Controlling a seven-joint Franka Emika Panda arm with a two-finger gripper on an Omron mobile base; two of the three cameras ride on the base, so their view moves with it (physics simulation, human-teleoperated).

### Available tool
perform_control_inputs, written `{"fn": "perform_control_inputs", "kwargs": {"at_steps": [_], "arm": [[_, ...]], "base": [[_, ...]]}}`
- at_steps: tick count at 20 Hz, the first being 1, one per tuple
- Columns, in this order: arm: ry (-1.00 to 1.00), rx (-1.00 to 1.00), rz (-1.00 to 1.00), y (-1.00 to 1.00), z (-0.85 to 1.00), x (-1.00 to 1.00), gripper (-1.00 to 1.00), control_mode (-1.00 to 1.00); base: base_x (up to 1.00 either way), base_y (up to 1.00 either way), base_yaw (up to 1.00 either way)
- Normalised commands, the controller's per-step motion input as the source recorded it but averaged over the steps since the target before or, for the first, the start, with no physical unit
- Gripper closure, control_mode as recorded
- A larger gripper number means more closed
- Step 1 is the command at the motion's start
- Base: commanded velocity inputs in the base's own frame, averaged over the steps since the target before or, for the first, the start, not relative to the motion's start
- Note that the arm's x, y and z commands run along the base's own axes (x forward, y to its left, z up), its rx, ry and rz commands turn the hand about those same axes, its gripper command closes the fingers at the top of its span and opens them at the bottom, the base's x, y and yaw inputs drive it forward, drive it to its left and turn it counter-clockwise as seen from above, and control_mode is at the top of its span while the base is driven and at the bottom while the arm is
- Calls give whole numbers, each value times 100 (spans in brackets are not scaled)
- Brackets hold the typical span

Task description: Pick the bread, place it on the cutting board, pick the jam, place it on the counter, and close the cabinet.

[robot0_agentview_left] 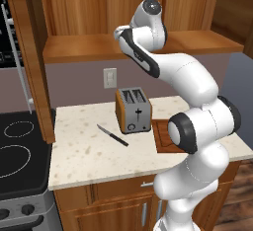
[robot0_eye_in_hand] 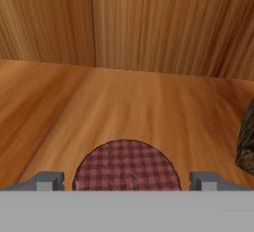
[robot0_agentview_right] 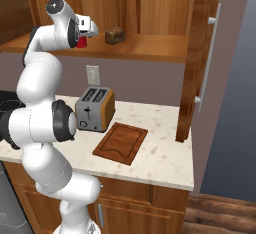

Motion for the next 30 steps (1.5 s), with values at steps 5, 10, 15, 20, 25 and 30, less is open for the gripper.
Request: {"fn": "perform_control_inputs", "kwargs": {"at_steps": [5,10,15,20,25,30], "arm": [[0,0,0,1,-20,1,100,-100],[0,0,0,0,-6,6,100,-100],[0,0,0,0,0,6,100,-100],[0,0,0,0,0,0,100,-100],[-1,0,0,-3,0,-1,100,-100],[-2,0,0,-11,0,-10,100,-100]], "base": [[0,0,0],[0,0,0],[0,0,0],[0,0,0],[0,0,0],[0,0,0]]}}
